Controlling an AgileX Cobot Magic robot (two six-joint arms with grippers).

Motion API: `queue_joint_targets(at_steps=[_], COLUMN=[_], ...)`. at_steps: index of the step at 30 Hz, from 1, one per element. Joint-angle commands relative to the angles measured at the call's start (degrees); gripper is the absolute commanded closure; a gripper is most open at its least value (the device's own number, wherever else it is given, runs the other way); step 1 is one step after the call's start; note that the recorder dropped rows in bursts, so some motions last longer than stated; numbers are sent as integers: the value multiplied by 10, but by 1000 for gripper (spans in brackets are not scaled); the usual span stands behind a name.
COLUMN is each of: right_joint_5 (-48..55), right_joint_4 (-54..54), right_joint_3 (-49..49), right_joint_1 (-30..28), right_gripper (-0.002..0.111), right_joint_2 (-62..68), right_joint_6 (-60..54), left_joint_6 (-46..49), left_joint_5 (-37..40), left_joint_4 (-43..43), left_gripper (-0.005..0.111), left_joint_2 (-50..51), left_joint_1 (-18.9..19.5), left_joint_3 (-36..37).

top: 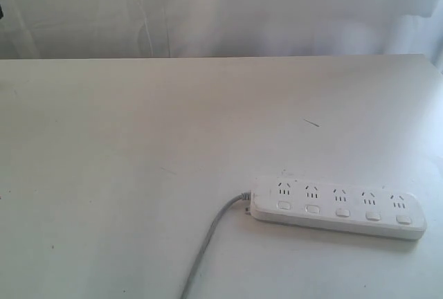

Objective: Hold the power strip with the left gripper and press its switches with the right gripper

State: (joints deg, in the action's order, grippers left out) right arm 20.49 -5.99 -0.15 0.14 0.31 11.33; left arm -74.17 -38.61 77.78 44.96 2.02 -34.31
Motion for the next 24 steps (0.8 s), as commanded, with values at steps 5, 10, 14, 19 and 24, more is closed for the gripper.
queue_joint_targets(at_steps=[5, 10, 14, 19, 24], right_joint_5=[-4, -4, -4, -4, -4], right_joint_4=[0, 0, 0, 0, 0], right_joint_3=[1, 1, 1, 1, 1], right_joint_1=[-1, -1, -1, -1, -1], right_gripper=[108, 108, 108, 108, 108], right_joint_2=[-3, -3, -3, -3, -3], right_joint_6=[1, 1, 1, 1, 1], left_joint_6=[94, 220, 369, 681, 858], left_joint_5=[171, 237, 317, 452, 524], left_joint_4=[-59, -129, -238, -449, -587], left_gripper=[107, 107, 107, 107, 107], left_joint_2=[73, 87, 88, 110, 147], left_joint_1=[-110, -216, -316, -426, -478], left_joint_3=[-5, -15, -22, -31, -55])
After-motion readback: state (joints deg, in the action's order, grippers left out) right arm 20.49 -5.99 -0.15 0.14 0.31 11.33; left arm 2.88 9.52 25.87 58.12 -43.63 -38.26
